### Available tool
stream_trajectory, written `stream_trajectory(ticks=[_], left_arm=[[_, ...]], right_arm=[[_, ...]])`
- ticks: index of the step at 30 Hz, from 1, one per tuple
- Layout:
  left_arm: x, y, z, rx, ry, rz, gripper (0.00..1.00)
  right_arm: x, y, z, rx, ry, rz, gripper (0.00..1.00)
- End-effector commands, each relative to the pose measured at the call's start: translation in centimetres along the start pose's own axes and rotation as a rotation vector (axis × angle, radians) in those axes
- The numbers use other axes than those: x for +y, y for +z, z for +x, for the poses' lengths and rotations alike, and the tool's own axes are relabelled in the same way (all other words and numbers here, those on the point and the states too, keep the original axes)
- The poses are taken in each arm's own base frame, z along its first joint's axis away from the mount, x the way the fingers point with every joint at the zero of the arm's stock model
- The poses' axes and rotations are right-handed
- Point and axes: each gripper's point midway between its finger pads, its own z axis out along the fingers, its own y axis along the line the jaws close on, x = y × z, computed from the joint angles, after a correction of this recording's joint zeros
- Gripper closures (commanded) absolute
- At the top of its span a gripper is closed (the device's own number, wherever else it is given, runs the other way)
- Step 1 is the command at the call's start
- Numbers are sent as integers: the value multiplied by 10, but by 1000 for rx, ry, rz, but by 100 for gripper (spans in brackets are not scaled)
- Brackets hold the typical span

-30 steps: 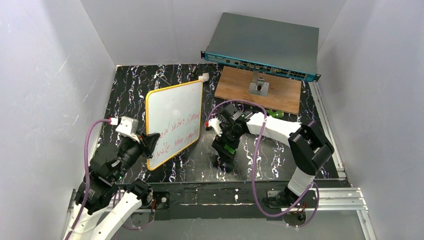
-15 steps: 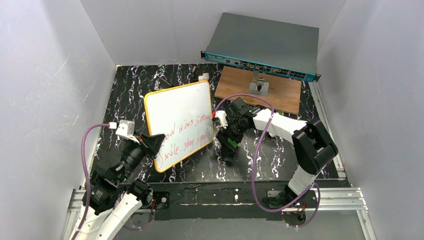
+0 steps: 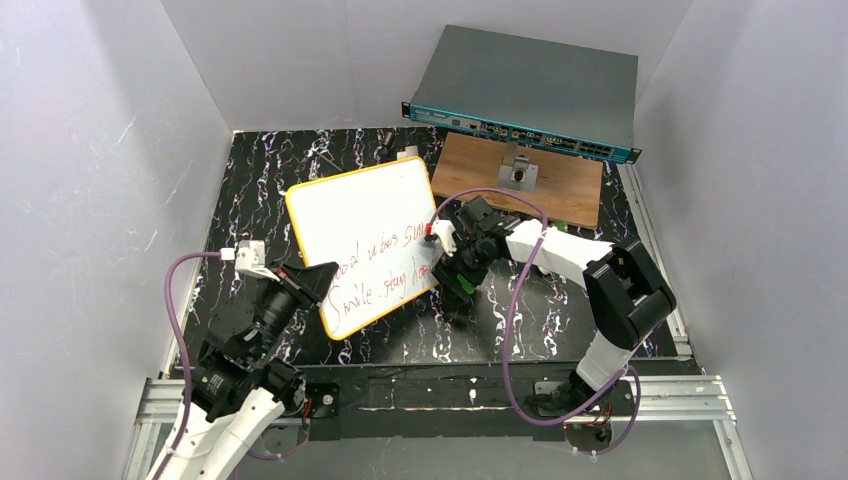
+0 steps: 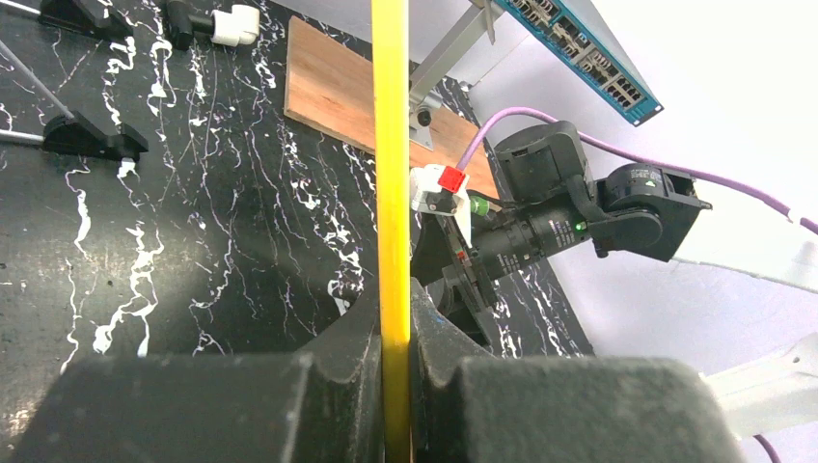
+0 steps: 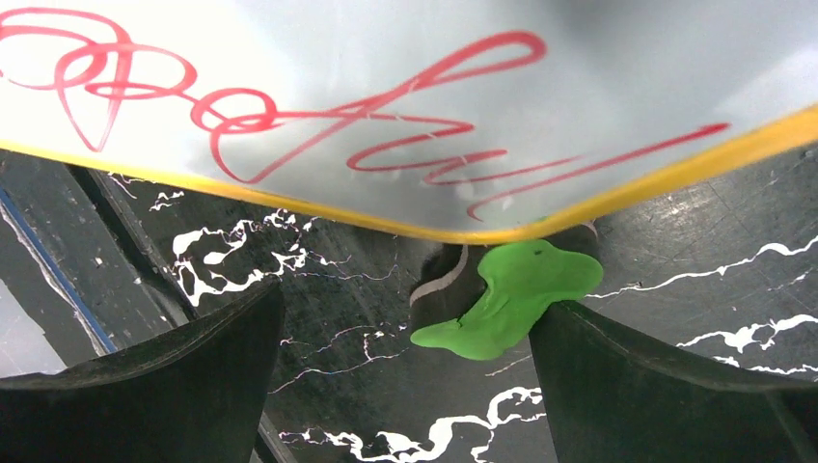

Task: Erase the whiteboard
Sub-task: Place the whiteboard eraser at the center of the board.

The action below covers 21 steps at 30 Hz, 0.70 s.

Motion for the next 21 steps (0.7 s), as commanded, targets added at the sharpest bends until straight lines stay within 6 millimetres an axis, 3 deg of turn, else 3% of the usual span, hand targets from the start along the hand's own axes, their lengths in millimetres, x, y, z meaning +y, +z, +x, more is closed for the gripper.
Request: stream_trajectory(ticks=[1,14,18,21], left_arm=[[-48,-4,-53,-201,-113,190,100],[-36,-14,-57,-238,-106,142,100],[-37,-14,-58,-237,-96,144,100],[-36,-19,-61,-238,-62,125,100]], right_arm=[[5,-3,-12,-45,-19,-5,2],[7,-10,-15,-52,-32,-16,2],[-12,-7,-12,-14,-2,66,2],[-7,-20,-22,-65,-30,43,2]])
